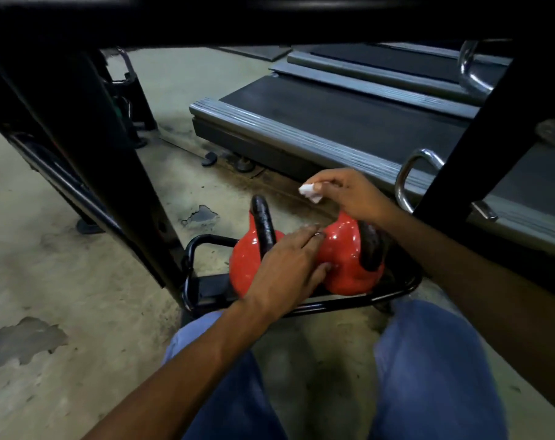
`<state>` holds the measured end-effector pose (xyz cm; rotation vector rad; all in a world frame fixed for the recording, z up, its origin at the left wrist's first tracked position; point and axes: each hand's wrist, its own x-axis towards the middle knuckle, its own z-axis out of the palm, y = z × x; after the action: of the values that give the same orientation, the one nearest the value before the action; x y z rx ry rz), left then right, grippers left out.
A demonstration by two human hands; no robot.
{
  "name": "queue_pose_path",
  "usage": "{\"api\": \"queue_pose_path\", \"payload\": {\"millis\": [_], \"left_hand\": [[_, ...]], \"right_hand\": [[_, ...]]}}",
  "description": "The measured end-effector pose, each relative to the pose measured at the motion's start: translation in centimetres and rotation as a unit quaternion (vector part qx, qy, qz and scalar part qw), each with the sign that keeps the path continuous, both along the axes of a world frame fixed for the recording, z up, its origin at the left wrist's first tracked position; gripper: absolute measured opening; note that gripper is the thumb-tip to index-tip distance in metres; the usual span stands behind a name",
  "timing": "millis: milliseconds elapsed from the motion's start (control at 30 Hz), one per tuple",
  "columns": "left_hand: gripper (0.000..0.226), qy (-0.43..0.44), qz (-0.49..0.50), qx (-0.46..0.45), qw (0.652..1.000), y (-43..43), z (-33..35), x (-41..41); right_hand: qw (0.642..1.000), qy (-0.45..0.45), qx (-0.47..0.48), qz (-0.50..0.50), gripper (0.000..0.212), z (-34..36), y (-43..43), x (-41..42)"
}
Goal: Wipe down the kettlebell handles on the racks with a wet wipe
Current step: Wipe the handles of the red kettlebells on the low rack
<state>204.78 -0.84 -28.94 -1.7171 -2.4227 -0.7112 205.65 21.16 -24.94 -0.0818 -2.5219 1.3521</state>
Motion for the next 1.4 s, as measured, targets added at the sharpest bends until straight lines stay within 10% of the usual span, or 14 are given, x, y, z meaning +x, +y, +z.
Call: {"api": "queue_pose_path", "payload": {"millis": [233,467,700,1000,1400], "left_hand": [[0.090,-0.117,0.005,-0.066,0.991,11.4,0.4,1.0],[0.113,-0.039,0.003,-0.231,0.972,13.5,1.8,1.2],[0.115,-0.035,0.024,-0.244,0.969,14.0,2.2,1.4],[0.105,-0.069,0.036,-0.218,0.973,14.3,1.3,1.2],[0.095,-0.006,-0.011,-0.241,0.970,14.5,2.8,-0.4]], "right_hand": [[0.975,-0.031,0.127,-0.179,0.010,-1.3,9.6,0.9],[0.958,-0.245,0.114,-0.099,0.027,-2.4,10.4,-3.0],[0.930,-0.218,0.290,0.053,0.031,-0.6,10.7,-0.9],[0.938,-0.140,0.067,-0.309,0.033,-5.7,7.6,1.3],[0.939,-0.179,0.127,-0.265,0.031,-4.2,7.2,1.0]]}}
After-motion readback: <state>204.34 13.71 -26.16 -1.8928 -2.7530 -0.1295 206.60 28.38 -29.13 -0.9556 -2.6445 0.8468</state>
